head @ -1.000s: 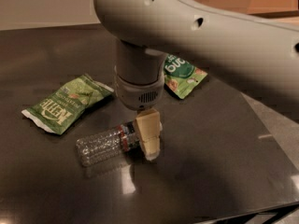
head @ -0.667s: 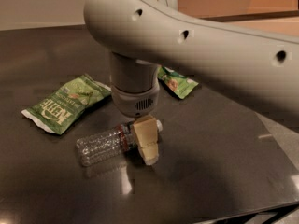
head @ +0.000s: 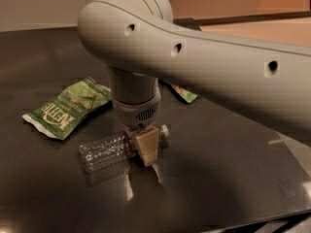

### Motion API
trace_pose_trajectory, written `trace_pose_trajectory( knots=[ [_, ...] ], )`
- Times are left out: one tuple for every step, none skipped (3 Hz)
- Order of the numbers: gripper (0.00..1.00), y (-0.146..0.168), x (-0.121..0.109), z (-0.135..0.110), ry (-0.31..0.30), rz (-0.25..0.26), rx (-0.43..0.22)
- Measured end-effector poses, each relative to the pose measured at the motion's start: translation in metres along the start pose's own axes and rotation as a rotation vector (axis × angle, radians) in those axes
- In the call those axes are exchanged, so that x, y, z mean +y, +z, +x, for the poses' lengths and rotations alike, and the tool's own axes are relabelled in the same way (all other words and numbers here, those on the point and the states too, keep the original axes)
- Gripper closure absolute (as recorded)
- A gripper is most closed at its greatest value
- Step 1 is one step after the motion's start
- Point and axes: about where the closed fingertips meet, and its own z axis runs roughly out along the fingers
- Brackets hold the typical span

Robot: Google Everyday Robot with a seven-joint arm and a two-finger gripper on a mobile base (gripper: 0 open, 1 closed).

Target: Place water bottle upright

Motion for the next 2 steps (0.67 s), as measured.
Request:
trace_pose_trajectory(
  knots=[
    [0.52,0.0007,-0.0013,0.0005,-0.015,-0.001,0.010],
    [0.76,-0.0090,-0.0069,0.0064,-0.061,0.025,0.016]
  ],
)
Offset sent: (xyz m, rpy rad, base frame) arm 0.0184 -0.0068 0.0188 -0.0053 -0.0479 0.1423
